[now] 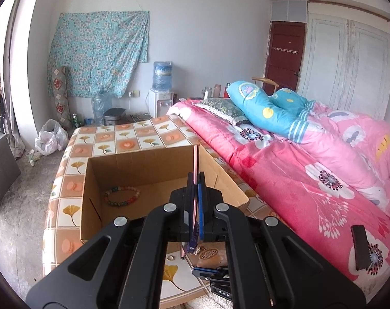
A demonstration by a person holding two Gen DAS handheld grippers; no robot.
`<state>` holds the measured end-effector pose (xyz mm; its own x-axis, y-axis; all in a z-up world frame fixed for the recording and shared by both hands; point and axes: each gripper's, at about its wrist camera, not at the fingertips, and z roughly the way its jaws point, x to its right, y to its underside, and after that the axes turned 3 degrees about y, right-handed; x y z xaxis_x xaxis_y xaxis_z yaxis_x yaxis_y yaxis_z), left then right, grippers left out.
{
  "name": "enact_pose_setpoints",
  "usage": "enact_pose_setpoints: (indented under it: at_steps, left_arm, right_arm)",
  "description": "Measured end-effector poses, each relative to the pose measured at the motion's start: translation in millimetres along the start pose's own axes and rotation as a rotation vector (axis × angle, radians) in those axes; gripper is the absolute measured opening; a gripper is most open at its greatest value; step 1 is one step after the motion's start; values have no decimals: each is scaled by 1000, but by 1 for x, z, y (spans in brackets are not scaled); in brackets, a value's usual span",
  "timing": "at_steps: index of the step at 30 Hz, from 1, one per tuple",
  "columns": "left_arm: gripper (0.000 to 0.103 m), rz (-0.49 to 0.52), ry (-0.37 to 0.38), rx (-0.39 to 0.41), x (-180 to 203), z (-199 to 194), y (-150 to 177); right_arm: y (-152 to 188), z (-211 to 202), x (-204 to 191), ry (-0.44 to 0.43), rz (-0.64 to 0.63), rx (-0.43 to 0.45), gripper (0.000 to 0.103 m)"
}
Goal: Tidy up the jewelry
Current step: 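Lift the watch with the right tool while the left tool holds the pink item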
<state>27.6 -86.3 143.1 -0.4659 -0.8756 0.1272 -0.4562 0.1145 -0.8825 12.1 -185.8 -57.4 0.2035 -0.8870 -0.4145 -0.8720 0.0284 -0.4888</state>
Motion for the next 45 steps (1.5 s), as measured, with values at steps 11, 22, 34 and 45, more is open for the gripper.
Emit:
enact_pose_setpoints:
  at_steps: [11,22,34,45]
  left_arm:
    - [2,-2,-33,55,-4,-18,-23]
    - [2,-4,4,136,5,-44,-54]
    - [2,-39,79,191,16,-62,-75]
    - [2,-52,92,219,15,-74,-77]
  right_arm:
    - [-5,-31,28,-191,128,106,10]
    - [-5,-28,86,-1022,631,207,57]
    - [-24,-3,60,-1422,740,159,59]
    - [-31,5,38,-1430,707,161,44]
